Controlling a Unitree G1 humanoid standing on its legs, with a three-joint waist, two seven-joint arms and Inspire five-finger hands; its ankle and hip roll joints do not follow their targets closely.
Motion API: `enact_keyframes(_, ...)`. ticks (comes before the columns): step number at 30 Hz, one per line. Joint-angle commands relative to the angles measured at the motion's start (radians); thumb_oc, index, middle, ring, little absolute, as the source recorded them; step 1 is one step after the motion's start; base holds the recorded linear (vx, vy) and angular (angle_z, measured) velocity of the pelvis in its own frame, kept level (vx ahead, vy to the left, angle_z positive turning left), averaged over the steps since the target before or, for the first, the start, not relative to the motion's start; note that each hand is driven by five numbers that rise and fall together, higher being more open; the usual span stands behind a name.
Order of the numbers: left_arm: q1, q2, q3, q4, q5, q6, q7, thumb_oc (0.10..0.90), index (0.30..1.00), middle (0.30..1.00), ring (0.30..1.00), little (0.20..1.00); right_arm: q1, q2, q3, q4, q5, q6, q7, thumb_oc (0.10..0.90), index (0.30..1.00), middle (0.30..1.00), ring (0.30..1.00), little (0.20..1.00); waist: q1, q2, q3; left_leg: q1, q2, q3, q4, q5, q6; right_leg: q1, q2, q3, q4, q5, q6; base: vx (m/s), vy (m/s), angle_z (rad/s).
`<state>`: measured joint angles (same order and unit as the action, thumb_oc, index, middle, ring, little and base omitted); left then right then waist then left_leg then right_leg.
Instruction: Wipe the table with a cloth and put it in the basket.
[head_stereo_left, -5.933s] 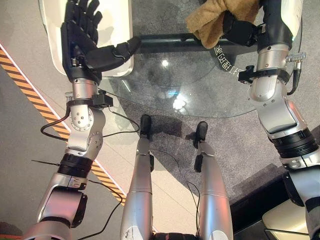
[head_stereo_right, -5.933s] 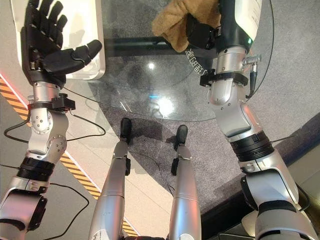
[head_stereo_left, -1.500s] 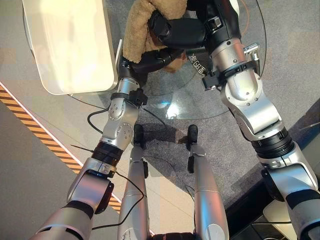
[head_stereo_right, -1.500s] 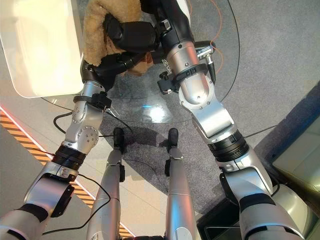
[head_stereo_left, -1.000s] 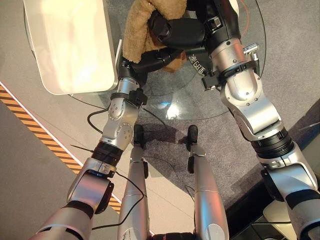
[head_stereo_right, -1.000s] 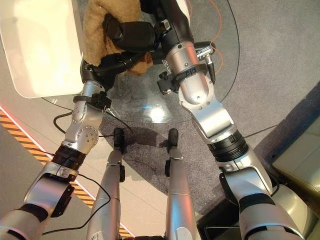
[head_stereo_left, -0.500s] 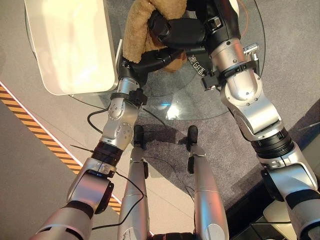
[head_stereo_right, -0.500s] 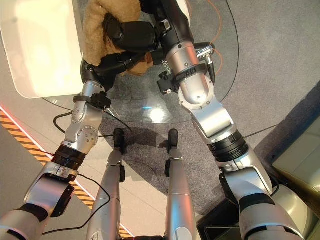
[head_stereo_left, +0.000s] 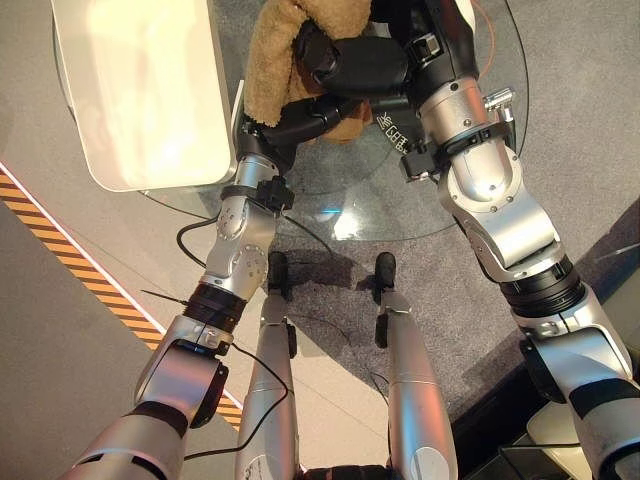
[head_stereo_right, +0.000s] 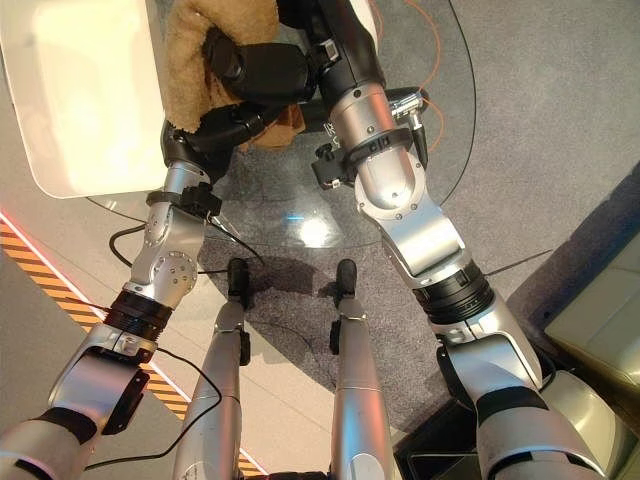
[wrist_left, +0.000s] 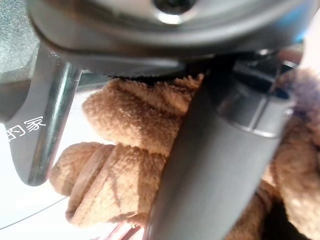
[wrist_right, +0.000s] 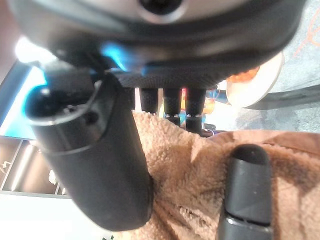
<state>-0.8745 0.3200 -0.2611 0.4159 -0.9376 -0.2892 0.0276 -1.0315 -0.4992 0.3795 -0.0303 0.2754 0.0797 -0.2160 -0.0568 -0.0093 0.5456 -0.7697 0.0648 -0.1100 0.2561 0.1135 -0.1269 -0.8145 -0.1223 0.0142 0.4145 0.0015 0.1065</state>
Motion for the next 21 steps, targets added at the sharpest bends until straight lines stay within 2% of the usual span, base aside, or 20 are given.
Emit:
enact_keyframes(1,-0.13,-0.027,0.02,-0.122,-0.018,-0.065,-0.081,0.1,0.3,0.3,0.3,0.2,-0.123,0.064,-0.102,-0.19,0.027,-0.135,0.009,0.8,0.9,0.9,0.9,0.9,0.016,-0.041,-0.026,0.059,-0.075,0.097,-0.009,-0.061,0.096,0.097,0.105,-0.045,-0.103,-0.015,-0.049,0.0,0.0,0.0)
enact_keyframes(21,-0.133,-0.031,0.023,-0.116,-0.03,-0.071,-0.088,0.1,0.3,0.3,0.3,0.2,-0.124,0.068,-0.104,-0.185,0.028,-0.135,0.012,0.8,0.9,0.9,0.9,0.9,0.015,-0.045,-0.026,0.064,-0.074,0.098,-0.011,-0.061,0.096,0.102,0.106,-0.043,-0.107,-0.013,-0.049,0.0,0.0,0.0)
